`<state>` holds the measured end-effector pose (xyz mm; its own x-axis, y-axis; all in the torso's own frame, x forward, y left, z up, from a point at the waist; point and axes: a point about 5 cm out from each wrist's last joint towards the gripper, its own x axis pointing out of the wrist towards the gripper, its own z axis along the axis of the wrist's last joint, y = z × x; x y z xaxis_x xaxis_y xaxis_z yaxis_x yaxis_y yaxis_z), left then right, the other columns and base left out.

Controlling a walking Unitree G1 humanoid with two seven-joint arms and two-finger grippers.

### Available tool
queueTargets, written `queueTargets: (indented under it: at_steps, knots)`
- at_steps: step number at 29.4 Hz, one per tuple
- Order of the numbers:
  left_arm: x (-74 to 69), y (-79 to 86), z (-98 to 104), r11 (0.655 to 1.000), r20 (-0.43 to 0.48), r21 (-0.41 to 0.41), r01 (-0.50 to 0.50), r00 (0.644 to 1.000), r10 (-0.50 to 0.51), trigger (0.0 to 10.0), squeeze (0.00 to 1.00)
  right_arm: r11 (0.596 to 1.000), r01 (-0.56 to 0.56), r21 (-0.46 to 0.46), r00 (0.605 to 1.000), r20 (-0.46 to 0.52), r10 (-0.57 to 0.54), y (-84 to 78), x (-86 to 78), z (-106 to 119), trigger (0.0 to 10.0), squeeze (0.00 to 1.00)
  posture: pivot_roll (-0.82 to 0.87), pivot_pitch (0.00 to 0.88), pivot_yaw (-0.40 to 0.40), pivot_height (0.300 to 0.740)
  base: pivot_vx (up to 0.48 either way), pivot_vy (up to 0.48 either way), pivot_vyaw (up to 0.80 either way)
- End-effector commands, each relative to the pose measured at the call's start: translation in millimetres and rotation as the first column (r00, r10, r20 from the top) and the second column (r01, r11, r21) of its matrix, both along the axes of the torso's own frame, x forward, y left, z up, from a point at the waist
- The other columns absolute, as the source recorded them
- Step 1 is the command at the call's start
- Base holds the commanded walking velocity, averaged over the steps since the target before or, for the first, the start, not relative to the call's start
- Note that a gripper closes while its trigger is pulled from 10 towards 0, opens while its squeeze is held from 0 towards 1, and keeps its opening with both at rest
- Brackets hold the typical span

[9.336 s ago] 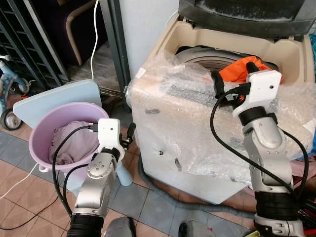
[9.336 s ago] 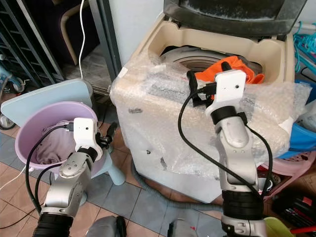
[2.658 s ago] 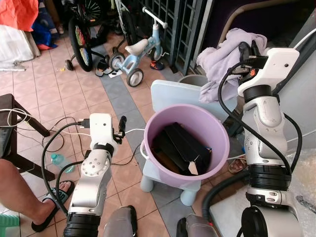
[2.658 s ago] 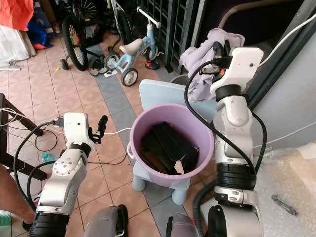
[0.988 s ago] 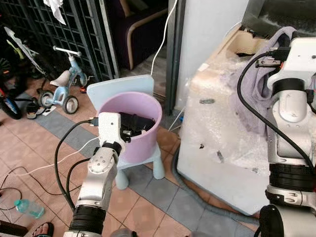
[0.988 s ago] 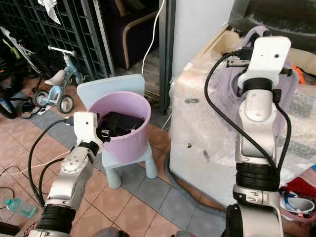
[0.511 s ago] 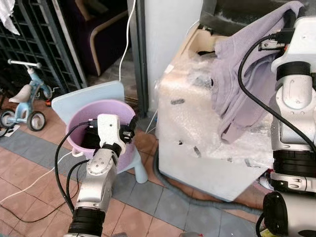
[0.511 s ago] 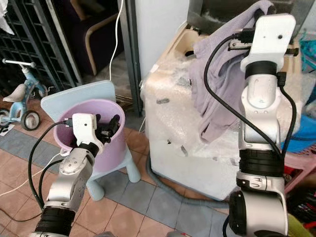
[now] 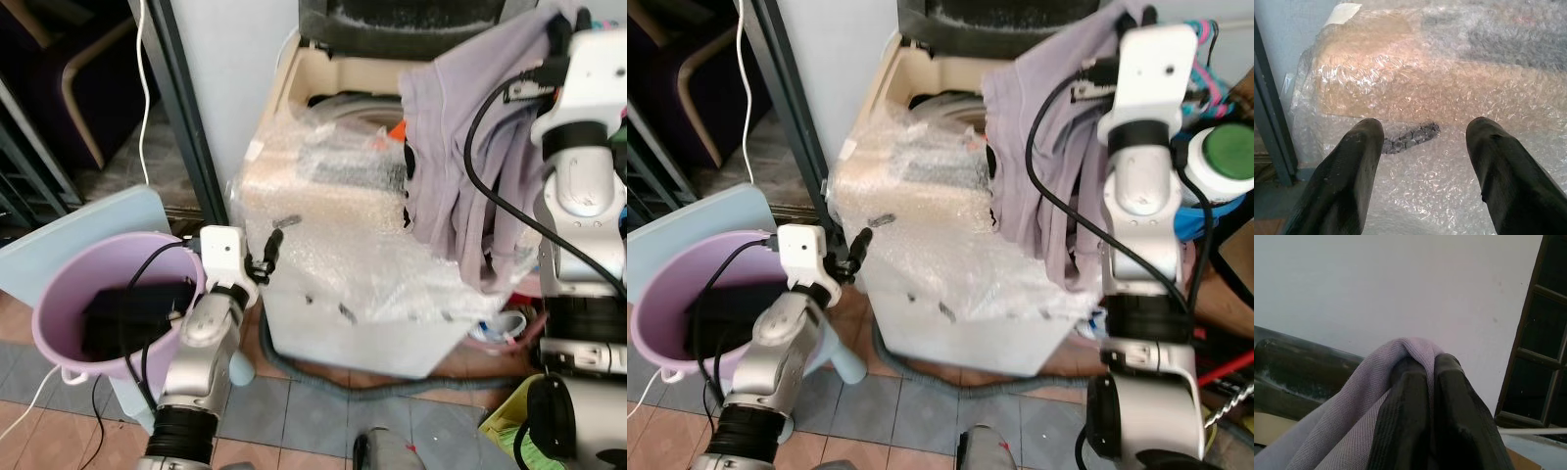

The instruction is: Clothes washing

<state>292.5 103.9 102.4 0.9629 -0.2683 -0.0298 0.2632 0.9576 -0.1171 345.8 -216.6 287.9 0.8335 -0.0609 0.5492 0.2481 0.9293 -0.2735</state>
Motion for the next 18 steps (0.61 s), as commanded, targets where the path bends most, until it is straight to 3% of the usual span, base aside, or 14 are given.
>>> queueTargets:
  at_steps: [1, 8, 12, 18]
  knots:
    - [-2.4, 12.8, -3.8, 0.999, -0.014, 0.015, -0.046, 0.999, 0.046, 10.0, 0.00, 0.997, -0.070, -0.036, 0.995, 0.069, 0.073, 11.8, 4.1, 23.5, 10.0, 0.00, -0.10, 0.016, 0.033, 0.740, 0.000, 0.000, 0.00]
    - [-4.0, 11.6, -6.5, 0.998, -0.028, 0.015, -0.055, 0.998, 0.055, 10.0, 0.00, 0.976, -0.194, -0.096, 0.978, 0.059, 0.200, 20.5, 32.0, 66.4, 10.0, 0.00, -0.08, 0.015, 0.006, 0.740, 0.000, 0.000, 0.00]
    - [-11.0, 14.8, -4.9, 0.997, -0.006, 0.015, -0.072, 0.997, 0.072, 10.0, 0.00, 0.952, -0.283, -0.118, 0.955, 0.061, 0.292, 41.5, 45.5, 93.1, 10.0, 0.00, -0.03, 0.019, -0.015, 0.740, 0.079, 0.000, 0.00]
    - [-17.2, 21.0, -6.9, 0.995, -0.016, 0.020, -0.098, 0.995, 0.098, 10.0, 0.00, 0.938, -0.328, -0.115, 0.939, 0.067, 0.336, 52.8, 50.0, 95.3, 10.0, 0.00, -0.02, 0.023, -0.013, 0.740, 0.324, 0.000, 0.00]
